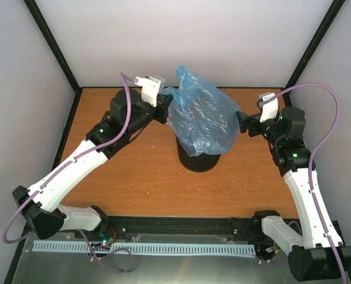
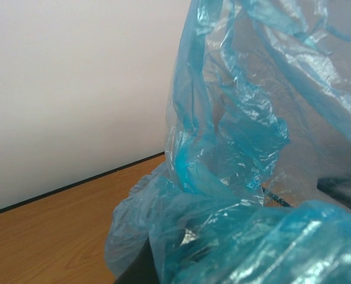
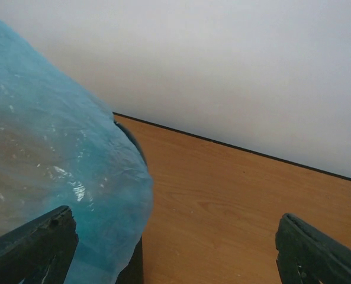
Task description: Put the trash bags into the trash bin
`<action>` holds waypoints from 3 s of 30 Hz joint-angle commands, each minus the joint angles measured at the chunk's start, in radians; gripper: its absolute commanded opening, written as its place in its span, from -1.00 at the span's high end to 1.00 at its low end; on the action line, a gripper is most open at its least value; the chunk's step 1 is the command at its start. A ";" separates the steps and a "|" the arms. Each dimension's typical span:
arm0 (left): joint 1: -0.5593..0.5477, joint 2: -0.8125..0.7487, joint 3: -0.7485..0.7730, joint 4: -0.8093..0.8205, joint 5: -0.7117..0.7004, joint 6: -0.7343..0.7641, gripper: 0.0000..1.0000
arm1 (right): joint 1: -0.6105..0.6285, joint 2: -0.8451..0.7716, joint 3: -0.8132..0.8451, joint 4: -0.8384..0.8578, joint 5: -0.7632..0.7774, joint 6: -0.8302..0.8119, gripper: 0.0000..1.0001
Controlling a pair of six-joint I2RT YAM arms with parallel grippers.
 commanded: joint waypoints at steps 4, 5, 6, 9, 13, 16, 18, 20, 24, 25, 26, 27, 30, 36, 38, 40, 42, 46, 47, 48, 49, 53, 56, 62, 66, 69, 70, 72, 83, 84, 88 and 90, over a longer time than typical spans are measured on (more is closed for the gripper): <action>0.008 -0.036 0.000 0.079 0.007 0.026 0.99 | -0.007 -0.001 0.004 0.018 -0.161 -0.054 -0.76; 0.008 -0.039 -0.002 0.079 0.011 0.026 0.99 | -0.006 -0.001 0.005 0.016 -0.189 -0.058 -0.73; 0.008 -0.039 -0.002 0.081 0.013 0.027 0.99 | -0.004 -0.003 0.003 0.015 -0.222 -0.060 -0.70; 0.008 -0.052 -0.010 0.091 0.015 0.029 0.99 | 0.012 -0.005 0.001 0.011 -0.308 -0.070 -0.63; 0.008 -0.074 -0.025 0.110 0.004 0.035 0.99 | 0.033 0.013 0.006 -0.004 -0.432 -0.072 -0.59; 0.008 -0.080 -0.029 0.114 -0.002 0.039 0.99 | 0.057 0.031 0.009 -0.010 -0.456 -0.075 -0.59; 0.008 -0.080 -0.032 0.116 -0.004 0.040 0.99 | 0.063 0.046 0.015 -0.020 -0.472 -0.073 -0.59; 0.008 -0.079 -0.035 0.120 -0.007 0.043 0.99 | 0.063 0.064 0.028 -0.039 -0.508 -0.070 -0.59; 0.008 -0.073 -0.036 0.120 -0.009 0.047 0.99 | 0.063 0.067 0.041 -0.048 -0.554 -0.055 -0.61; 0.008 -0.073 -0.035 0.120 -0.008 0.048 0.99 | 0.063 0.054 0.039 -0.040 -0.538 -0.049 -0.61; 0.008 -0.073 -0.036 0.120 -0.010 0.048 0.99 | 0.063 0.042 0.039 -0.032 -0.503 -0.042 -0.61; 0.008 -0.074 -0.035 0.120 -0.010 0.048 0.99 | 0.063 0.030 0.039 -0.027 -0.452 -0.034 -0.62; 0.009 -0.075 -0.037 0.118 -0.020 0.052 0.99 | 0.056 0.001 0.045 -0.020 -0.318 -0.018 -0.67; 0.008 -0.071 -0.036 0.117 -0.020 0.052 0.99 | 0.016 -0.026 0.057 -0.026 -0.238 0.020 -0.74; 0.008 -0.065 -0.034 0.114 -0.021 0.054 0.99 | -0.006 -0.030 0.076 -0.047 -0.185 0.024 -0.73; 0.009 -0.056 -0.034 0.111 -0.022 0.054 0.99 | -0.030 -0.038 0.099 -0.093 -0.132 0.017 -0.69; 0.008 -0.044 -0.032 0.104 -0.026 0.054 0.99 | -0.037 -0.059 0.114 -0.150 -0.094 -0.022 -0.65; 0.009 -0.008 -0.010 0.072 -0.029 0.042 0.99 | -0.037 -0.070 0.137 -0.321 -0.144 -0.145 -0.53; 0.009 0.001 -0.002 0.060 -0.034 0.038 0.99 | -0.037 -0.072 0.143 -0.365 -0.167 -0.170 -0.48; 0.008 0.007 0.005 0.053 -0.038 0.033 0.99 | -0.037 -0.078 0.152 -0.401 -0.185 -0.189 -0.42; 0.010 0.011 0.009 0.052 -0.040 0.029 0.99 | -0.037 -0.085 0.162 -0.439 -0.203 -0.206 -0.35; 0.009 0.013 0.015 0.026 -0.055 0.018 0.99 | -0.037 -0.096 0.219 -0.600 -0.323 -0.305 -0.03; 0.010 0.003 0.012 0.024 -0.059 0.012 0.99 | -0.036 -0.077 0.250 -0.696 -0.386 -0.358 0.20; 0.009 -0.031 -0.006 0.036 -0.081 0.011 0.99 | -0.034 -0.014 0.270 -0.785 -0.388 -0.426 0.64; 0.010 -0.040 -0.009 0.036 -0.091 0.016 0.99 | -0.022 0.019 0.265 -0.824 -0.379 -0.487 0.71; 0.009 -0.041 -0.008 0.036 -0.107 0.018 0.99 | 0.006 0.065 0.258 -0.847 -0.343 -0.537 0.80; 0.009 -0.042 -0.009 0.036 -0.110 0.018 0.99 | 0.016 0.076 0.258 -0.852 -0.341 -0.542 0.83; 0.009 -0.045 -0.011 0.036 -0.112 0.018 0.99 | 0.034 0.086 0.261 -0.846 -0.360 -0.541 0.83; 0.010 -0.046 -0.019 0.074 -0.103 0.025 0.99 | 0.137 0.200 0.327 -0.662 -0.380 -0.397 0.83; 0.009 -0.047 -0.021 0.076 -0.104 0.028 0.99 | 0.147 0.219 0.335 -0.649 -0.374 -0.391 0.82; 0.010 -0.046 -0.023 0.077 -0.106 0.031 0.99 | 0.171 0.296 0.359 -0.598 -0.321 -0.370 0.82; 0.010 -0.045 -0.023 0.077 -0.106 0.033 0.99 | 0.204 0.334 0.372 -0.584 -0.293 -0.363 0.80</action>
